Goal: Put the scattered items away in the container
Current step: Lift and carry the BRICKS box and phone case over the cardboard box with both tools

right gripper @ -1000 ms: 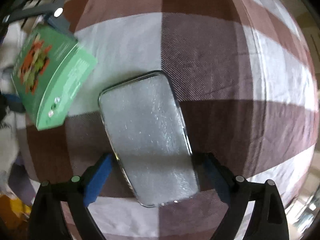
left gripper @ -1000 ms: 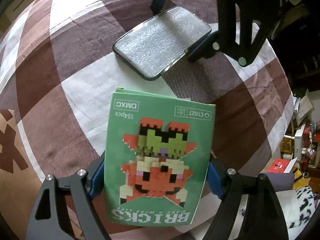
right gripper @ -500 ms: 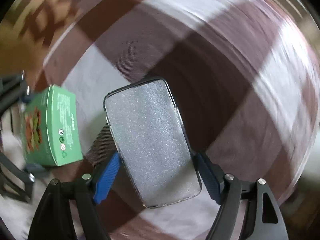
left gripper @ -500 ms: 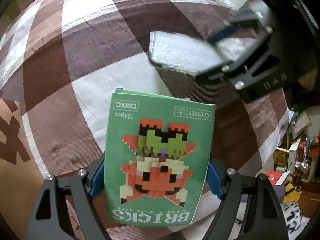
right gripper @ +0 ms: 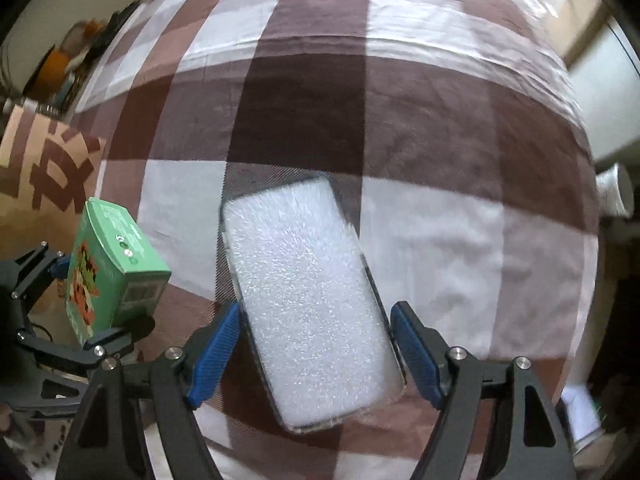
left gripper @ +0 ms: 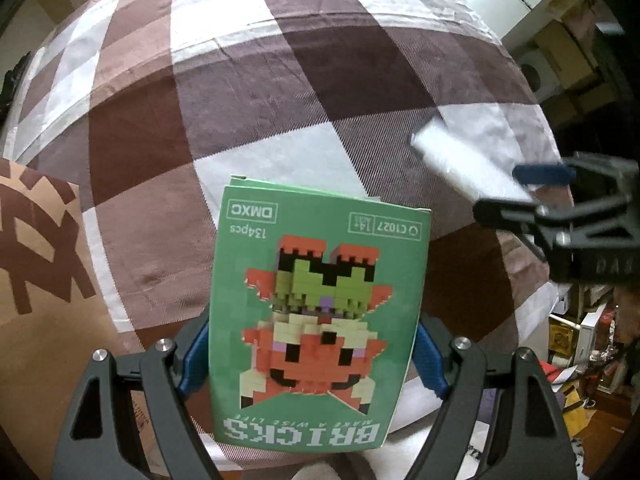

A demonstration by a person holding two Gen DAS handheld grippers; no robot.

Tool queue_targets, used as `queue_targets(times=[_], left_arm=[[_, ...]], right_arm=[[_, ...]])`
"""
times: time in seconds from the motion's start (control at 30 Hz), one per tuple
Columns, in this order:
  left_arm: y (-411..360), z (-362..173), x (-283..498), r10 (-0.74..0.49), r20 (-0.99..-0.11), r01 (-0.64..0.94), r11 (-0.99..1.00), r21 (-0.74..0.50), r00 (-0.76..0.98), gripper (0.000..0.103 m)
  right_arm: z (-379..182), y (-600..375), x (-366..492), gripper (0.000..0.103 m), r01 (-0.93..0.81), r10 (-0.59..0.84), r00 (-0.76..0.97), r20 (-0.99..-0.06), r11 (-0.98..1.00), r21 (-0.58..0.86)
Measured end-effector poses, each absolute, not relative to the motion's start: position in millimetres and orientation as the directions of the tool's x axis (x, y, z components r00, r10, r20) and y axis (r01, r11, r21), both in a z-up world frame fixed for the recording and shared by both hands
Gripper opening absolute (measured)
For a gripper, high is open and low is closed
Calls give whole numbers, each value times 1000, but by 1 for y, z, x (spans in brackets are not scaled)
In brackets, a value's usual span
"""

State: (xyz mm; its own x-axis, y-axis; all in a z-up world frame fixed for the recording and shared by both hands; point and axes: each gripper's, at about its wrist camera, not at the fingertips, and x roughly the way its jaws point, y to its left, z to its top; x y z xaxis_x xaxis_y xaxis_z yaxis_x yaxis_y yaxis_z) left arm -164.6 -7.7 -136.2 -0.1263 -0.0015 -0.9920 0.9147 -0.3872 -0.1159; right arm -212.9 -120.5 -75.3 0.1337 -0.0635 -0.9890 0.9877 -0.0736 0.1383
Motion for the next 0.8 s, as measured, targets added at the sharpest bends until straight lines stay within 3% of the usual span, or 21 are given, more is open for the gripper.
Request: queue_targets(times=[0.1,0.27,0.5,0.57,0.6,0.8], left_arm=[[-7,-135,-173,-8,-993,913,-392,-109,-122,83],[-4,-138,-199,-9,-990,905,-407,-124,-140,83],[8,-115,-174,-15,-987,898,-418,-139,-160,83],[11,-110,-166,-14,-986,898,-416,-145,-165,83],[12,-107,-161,-15,-986,898,-415,-146,-167,83],[13,-105,-158,-18,-985,897,-415,-151,-174,83]], right_arm=[[-77,-61,-293,77,982,-77,139,-987,-115,147],[-88,-10,-348,77,974,-65,149,-987,-160,157],[-77,5,-349,75,947,-95,201,-975,-235,218],[-75,4,-346,69,939,-105,216,-971,-248,236],[-74,5,-346,55,933,-108,233,-966,-255,253],[-87,1,-343,54,958,-56,147,-988,-239,156]])
